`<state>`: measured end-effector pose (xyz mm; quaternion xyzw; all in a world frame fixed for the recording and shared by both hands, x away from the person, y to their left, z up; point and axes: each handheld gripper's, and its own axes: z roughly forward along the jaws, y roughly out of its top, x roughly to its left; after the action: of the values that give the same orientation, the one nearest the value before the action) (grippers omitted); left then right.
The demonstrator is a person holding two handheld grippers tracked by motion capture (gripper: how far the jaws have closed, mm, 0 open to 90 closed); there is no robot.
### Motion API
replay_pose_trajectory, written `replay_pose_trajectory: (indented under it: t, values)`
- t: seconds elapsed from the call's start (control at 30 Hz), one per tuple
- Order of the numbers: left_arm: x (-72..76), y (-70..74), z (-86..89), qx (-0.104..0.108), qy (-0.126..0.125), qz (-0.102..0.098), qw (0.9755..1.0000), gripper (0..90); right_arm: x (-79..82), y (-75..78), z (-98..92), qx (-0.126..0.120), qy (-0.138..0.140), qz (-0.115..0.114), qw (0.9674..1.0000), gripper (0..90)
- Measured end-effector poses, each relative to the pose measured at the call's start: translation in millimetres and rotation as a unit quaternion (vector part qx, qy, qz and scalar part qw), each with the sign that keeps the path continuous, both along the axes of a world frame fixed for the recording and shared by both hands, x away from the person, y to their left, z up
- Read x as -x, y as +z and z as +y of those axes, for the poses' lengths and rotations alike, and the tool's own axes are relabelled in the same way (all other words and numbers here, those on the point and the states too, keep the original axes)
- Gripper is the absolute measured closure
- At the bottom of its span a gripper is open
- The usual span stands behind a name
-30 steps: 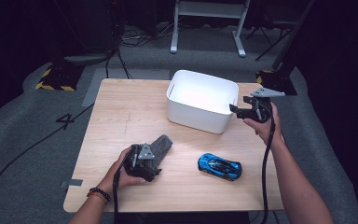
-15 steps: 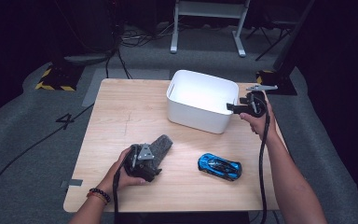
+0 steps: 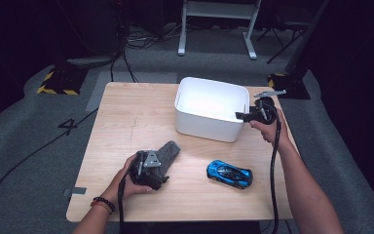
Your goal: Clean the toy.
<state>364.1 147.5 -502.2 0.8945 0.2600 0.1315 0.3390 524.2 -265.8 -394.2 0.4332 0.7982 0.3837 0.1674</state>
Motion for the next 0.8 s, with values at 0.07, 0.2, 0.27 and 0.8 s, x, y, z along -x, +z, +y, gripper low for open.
replay_pose_trajectory:
  t: [0.07,0.2,0.27,0.8]
  values:
    - [0.1,0.0,-0.2,0.0,0.001,0.0,1.0,15.0,4.3,-0.4,-0.4,0.004,0.0,-0.003,1.0,31.6]
    - [0.5,-0.5,-0.1,0.003,0.002,-0.001,1.0,15.0,10.8,0.3,-2.6,0.013,0.003,-0.006,0.9999,32.3]
    - [1.9,-0.1,0.4,0.001,0.004,0.0,1.0,15.1,12.9,0.6,-4.4,0.014,0.006,-0.004,0.9999,33.3]
    - [25.5,1.9,8.1,-0.005,0.016,0.01,0.9998,15.3,46.9,1.8,-10.0,0.039,0.04,-0.009,0.9984,35.0]
